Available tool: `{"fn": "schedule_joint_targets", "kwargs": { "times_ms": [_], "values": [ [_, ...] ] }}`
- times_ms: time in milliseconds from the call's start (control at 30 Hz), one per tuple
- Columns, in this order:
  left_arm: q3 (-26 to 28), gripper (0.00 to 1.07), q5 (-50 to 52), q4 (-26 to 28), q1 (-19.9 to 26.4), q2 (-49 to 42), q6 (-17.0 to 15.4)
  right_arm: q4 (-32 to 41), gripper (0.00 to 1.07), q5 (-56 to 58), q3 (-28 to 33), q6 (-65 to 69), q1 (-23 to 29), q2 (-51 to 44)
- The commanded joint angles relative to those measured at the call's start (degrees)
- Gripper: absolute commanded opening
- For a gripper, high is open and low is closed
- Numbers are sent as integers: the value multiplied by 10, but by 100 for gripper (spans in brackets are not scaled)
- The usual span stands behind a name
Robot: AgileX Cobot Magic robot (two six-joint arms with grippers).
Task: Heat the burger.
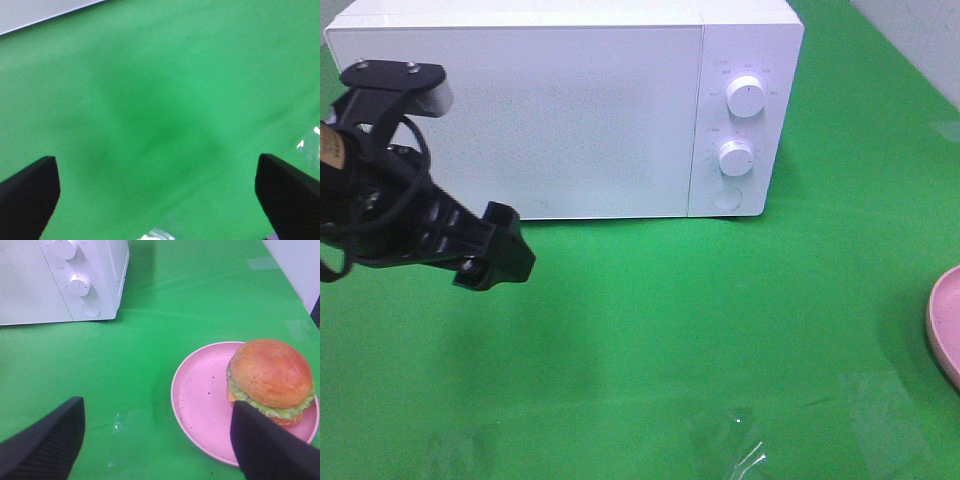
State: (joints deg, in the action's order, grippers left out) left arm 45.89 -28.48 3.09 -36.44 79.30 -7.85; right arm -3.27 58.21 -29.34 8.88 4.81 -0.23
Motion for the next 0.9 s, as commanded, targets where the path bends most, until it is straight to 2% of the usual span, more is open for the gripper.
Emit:
{"fn": "schedule_joint_targets", "kwargs": {
  "times_ms": [33,67,167,200,233,300,400,433,467,500,533,567,600,633,667,700,733,767,800,900],
  "values": [
    [-1,100,-104,-9,-1,-50,-8,1,76,-7,1,-6,-3,-14],
    [-1,100,-144,-10,-1,-73,-9,1,75,-7,1,-6,-3,-14],
    [-1,100,-171,-22,-1,-93,-21,1,75,-7,1,-6,-3,-14],
    [-1,100,-199,-49,-1,-106,-48,1,75,-7,1,-6,-3,-14],
    [-1,100,-199,-49,-1,-106,-48,1,75,-7,1,-6,-3,-14],
    [-1,100,-239,-99,1,-115,-100,1,75,-7,1,-6,-3,-14],
    [-1,100,-251,-103,11,-115,-107,1,75,-7,1,-6,-3,-14],
    [-1,100,-264,-102,36,-115,-96,1,75,-7,1,-6,-3,-14],
    [-1,100,-273,-91,72,-115,-67,1,75,-7,1,-6,-3,-14],
    [-1,100,-273,-91,72,-115,-67,1,75,-7,1,-6,-3,-14],
    [-1,100,-279,-64,121,-115,-22,1,75,-7,1,-6,-3,-14],
    [-1,100,-279,-64,121,-115,-22,1,75,-7,1,-6,-3,-14],
    [-1,100,-281,-42,150,-115,9,1,75,-7,1,-6,-3,-14],
    [-1,100,-281,-42,150,-115,9,1,75,-7,1,-6,-3,-14],
    [-1,100,-289,3,203,-115,75,1,75,-7,1,-6,-3,-14],
    [-1,100,-289,3,203,-115,75,1,75,-7,1,-6,-3,-14],
    [-4,100,-298,58,254,-115,132,1,75,-7,1,-6,-3,-14],
    [-10,100,-305,104,301,-121,175,1,75,-7,1,-6,-3,-14],
    [-10,100,-305,104,301,-121,175,1,75,-7,1,-6,-3,-14],
    [-29,100,-306,133,336,-148,206,2,74,-7,1,-6,-3,-14]
  ]
}}
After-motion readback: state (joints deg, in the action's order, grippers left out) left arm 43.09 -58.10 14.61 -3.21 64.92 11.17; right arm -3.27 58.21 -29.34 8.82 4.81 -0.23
